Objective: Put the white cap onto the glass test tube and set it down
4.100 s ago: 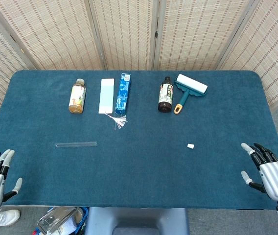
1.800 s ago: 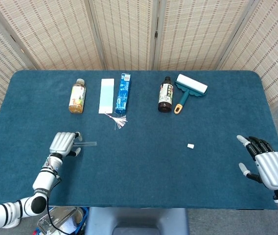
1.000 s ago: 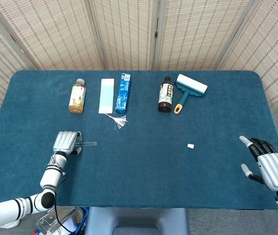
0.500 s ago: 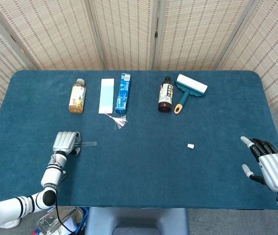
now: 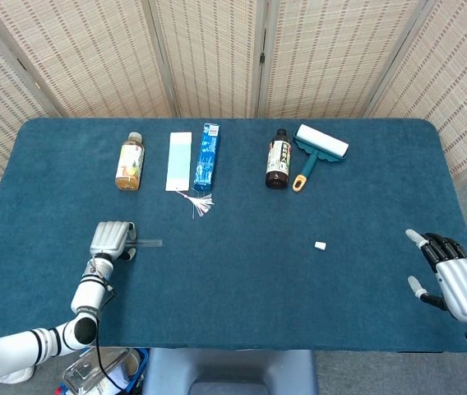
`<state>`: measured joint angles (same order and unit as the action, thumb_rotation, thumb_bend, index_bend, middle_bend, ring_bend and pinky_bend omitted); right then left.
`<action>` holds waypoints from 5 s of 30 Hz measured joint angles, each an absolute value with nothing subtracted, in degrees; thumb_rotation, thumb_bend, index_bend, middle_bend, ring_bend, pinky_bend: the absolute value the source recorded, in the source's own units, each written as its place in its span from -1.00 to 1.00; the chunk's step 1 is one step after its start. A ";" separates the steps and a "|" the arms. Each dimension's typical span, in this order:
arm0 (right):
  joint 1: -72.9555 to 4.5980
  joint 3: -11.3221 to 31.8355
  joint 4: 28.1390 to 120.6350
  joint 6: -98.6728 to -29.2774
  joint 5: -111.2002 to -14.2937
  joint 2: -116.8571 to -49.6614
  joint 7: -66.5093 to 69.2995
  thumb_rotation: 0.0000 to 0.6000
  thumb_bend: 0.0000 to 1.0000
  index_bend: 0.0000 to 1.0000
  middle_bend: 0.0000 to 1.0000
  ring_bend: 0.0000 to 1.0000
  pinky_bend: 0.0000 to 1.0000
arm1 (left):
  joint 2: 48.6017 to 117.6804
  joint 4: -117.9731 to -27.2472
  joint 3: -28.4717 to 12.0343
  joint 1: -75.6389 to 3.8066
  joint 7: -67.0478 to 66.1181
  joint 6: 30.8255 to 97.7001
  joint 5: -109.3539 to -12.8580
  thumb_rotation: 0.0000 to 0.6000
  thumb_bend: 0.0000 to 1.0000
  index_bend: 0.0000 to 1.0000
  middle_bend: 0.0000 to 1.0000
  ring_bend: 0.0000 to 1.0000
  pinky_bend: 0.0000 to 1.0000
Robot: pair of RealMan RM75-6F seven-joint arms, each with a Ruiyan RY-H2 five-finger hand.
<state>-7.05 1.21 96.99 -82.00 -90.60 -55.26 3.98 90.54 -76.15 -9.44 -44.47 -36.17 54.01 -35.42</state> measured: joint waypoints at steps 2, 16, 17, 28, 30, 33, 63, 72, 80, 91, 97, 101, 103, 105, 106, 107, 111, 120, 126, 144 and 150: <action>-7.01 1.21 97.00 -82.08 -90.62 -55.26 3.94 1.00 -0.35 -0.80 -0.60 -0.71 -0.66 | 90.60 -76.10 -9.47 -44.51 -36.07 54.07 -35.41 1.00 -0.42 -0.04 1.00 1.00 1.00; -7.13 1.27 97.14 -82.06 -90.81 -55.22 3.71 1.00 -0.35 -0.80 -0.60 -0.71 -0.66 | 90.98 -75.06 -9.09 -43.77 -34.83 55.84 -37.74 1.00 -0.36 0.25 1.00 1.00 1.00; -7.08 1.28 97.19 -82.14 -90.82 -55.15 3.71 1.00 -0.35 -0.80 -0.59 -0.71 -0.66 | 90.83 -75.28 -9.09 -43.66 -34.64 55.94 -37.96 1.00 -0.36 0.26 1.00 1.00 1.00; -7.13 1.58 98.49 -82.43 -90.88 -54.54 0.73 1.00 -0.11 -0.76 -0.42 -0.50 -0.46 | 84.89 -83.21 -8.58 -40.24 -28.02 59.47 -47.46 1.00 -0.32 0.28 1.00 1.00 1.00; -7.45 1.76 99.04 -82.14 -90.90 -54.57 -0.68 1.00 0.08 -0.72 -0.32 -0.28 -0.25 | 83.62 -84.80 -8.37 -39.47 -26.37 60.20 -49.93 1.00 -0.32 0.28 1.00 1.00 1.00; -8.22 1.99 99.73 -80.62 -90.38 -54.59 -2.98 1.00 0.32 -0.66 -0.02 0.20 0.28 | 81.90 -86.91 -8.05 -38.41 -24.04 61.11 -53.28 1.00 -0.31 0.29 1.00 1.00 1.00; -28.46 5.12 93.43 -45.52 -66.42 -66.70 -14.54 1.00 1.00 -0.44 1.00 1.00 1.00 | 77.00 -95.82 -6.00 -34.17 -22.70 64.87 -62.93 1.00 -0.29 0.32 1.00 1.00 1.00; -31.71 4.68 89.90 -43.17 -62.04 -70.61 -16.69 1.00 1.00 -0.44 1.00 1.00 1.00 | 76.92 -96.09 -5.81 -33.31 -22.49 65.13 -63.27 1.00 -0.29 0.32 1.00 1.00 1.00; -33.31 3.73 87.20 -41.85 -59.35 -72.28 -17.26 1.00 1.00 -0.44 1.00 1.00 1.00 | 77.15 -95.80 -5.88 -32.93 -22.16 64.94 -63.42 1.00 -0.29 0.32 1.00 1.00 1.00; -35.60 3.29 84.65 -41.03 -58.68 -74.81 -17.29 1.00 1.00 -0.44 1.00 1.00 1.00 | 77.78 -95.42 -6.06 -32.73 -22.22 64.60 -63.56 1.00 -0.29 0.31 1.00 1.00 1.00; -36.49 3.39 84.43 -41.79 -59.47 -75.80 -17.35 1.00 1.00 -0.44 1.00 1.00 1.00 | 77.88 -95.48 -6.06 -32.57 -22.37 64.66 -63.83 1.00 -0.29 0.31 1.00 1.00 1.00; -36.90 3.47 84.63 -42.79 -60.17 -75.94 -17.85 1.00 1.00 -0.44 1.00 1.00 1.00 | 77.86 -95.57 -6.09 -32.48 -22.50 64.62 -63.83 1.00 -0.29 0.31 1.00 1.00 1.00; -37.15 3.49 84.66 -43.28 -60.24 -76.05 -18.30 1.00 1.00 -0.44 1.00 1.00 1.00 | 77.86 -95.58 -6.14 -32.46 -22.55 64.57 -63.81 1.00 -0.29 0.31 1.00 1.00 1.00; -37.40 3.49 84.71 -43.25 -60.16 -76.09 -18.36 1.00 1.00 -0.44 1.00 1.00 1.00 | 77.87 -95.61 -6.14 -32.43 -22.61 64.52 -63.80 1.00 -0.29 0.31 1.00 1.00 1.00; -37.59 3.46 84.70 -43.24 -60.10 -76.12 -18.55 1.00 1.00 -0.44 1.00 1.00 1.00 | 77.88 -95.63 -6.15 -32.42 -22.62 64.50 -63.79 1.00 -0.29 0.31 1.00 1.00 1.00; -37.72 3.45 84.71 -43.23 -60.05 -76.15 -18.65 1.00 1.00 -0.44 1.00 1.00 1.00 | 77.89 -95.63 -6.17 -32.42 -22.65 64.50 -63.80 1.00 -0.29 0.31 1.00 1.00 1.00; -38.00 3.40 84.77 -43.36 -60.17 -76.25 -18.41 1.00 1.00 -0.44 1.00 1.00 1.00 | 77.95 -95.70 -6.22 -32.41 -22.92 64.52 -63.84 1.00 -0.29 0.31 1.00 1.00 1.00; -37.38 3.54 87.05 -46.07 -61.77 -74.73 -17.45 1.00 1.00 -0.44 1.00 1.00 1.00 | 78.08 -95.69 -6.46 -32.39 -23.29 64.68 -63.92 1.00 -0.29 0.31 1.00 1.00 1.00; -35.25 3.82 92.03 -51.50 -64.92 -70.84 -15.97 1.00 0.58 -0.44 1.00 1.00 1.00 | 78.03 -95.96 -6.48 -32.46 -23.57 64.53 -63.98 1.00 -0.29 0.31 1.00 1.00 1.00; -31.63 3.89 91.23 -57.67 -70.28 -70.21 -14.09 1.00 -1.00 -0.50 0.32 0.46 0.64 | 77.74 -97.54 -6.17 -32.19 -24.76 64.93 -64.25 1.00 -0.29 0.31 1.00 1.00 1.00; -31.76 4.12 91.31 -56.93 -70.35 -70.08 -13.60 1.00 -1.00 -0.55 0.13 0.21 0.30 | 77.86 -97.42 -6.18 -32.27 -25.09 64.84 -64.20 1.00 -0.29 0.31 1.00 1.00 1.00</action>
<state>-31.76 4.12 91.31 -56.93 -70.35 -70.08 -13.60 77.86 -97.42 -6.18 -32.27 -25.09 64.84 -64.20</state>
